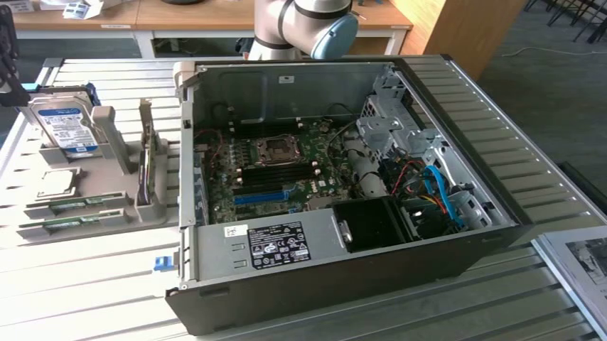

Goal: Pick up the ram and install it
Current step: 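Pick up the ram and move it above insertion slot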

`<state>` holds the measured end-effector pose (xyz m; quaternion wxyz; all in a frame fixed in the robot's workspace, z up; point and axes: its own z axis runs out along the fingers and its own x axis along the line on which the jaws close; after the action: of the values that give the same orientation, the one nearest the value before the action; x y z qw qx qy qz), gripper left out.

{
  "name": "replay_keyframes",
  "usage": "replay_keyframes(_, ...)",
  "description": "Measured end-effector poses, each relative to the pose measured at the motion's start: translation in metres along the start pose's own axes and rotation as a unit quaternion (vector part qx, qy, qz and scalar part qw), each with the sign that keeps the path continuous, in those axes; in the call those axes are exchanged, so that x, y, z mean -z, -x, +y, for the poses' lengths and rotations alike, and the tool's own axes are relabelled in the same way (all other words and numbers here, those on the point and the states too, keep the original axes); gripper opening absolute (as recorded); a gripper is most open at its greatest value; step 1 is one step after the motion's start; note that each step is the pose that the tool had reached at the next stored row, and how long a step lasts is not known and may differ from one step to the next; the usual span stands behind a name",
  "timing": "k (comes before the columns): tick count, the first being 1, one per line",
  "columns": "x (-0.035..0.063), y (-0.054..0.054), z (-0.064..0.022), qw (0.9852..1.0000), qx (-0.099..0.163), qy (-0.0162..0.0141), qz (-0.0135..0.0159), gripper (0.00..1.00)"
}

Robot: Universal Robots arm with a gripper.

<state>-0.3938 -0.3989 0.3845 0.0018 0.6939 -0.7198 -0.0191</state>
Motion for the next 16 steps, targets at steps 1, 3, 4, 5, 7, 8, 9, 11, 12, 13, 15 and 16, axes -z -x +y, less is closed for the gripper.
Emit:
replay_keyframes(1,-0.0003,-0.0001,0.0000,1.0000,0.000,0.0000,0.0000,0.10)
replay_keyframes(3,-0.0005,-0.0002,-0.0001,1.0000,0.000,0.0000,0.0000,0.10)
replay_keyframes(4,-0.0005,-0.0002,-0.0001,1.0000,0.000,0.0000,0.0000,0.10)
replay_keyframes(5,-0.0005,-0.0002,-0.0001,1.0000,0.000,0.0000,0.0000,0.10)
replay_keyframes(7,-0.0006,-0.0002,-0.0001,1.0000,0.000,-0.0008,0.0000,0.10)
replay_keyframes(8,-0.0007,-0.0003,-0.0002,1.0000,0.001,-0.0015,-0.0001,0.10)
replay_keyframes(9,-0.0007,-0.0003,-0.0002,1.0000,0.001,-0.0019,-0.0001,0.10)
replay_keyframes(11,-0.0006,-0.0002,-0.0001,1.0000,0.001,-0.0019,-0.0001,0.10)
replay_keyframes(12,-0.0006,-0.0002,0.0000,1.0000,0.001,-0.0019,0.0000,0.10)
replay_keyframes(13,-0.0006,-0.0002,0.0000,1.0000,0.001,-0.0019,-0.0001,0.10)
replay_keyframes(15,-0.0006,-0.0002,0.0000,1.0000,0.001,-0.0019,-0.0001,0.10)
replay_keyframes(16,-0.0007,-0.0002,-0.0001,1.0000,0.001,-0.0020,-0.0001,0.10)
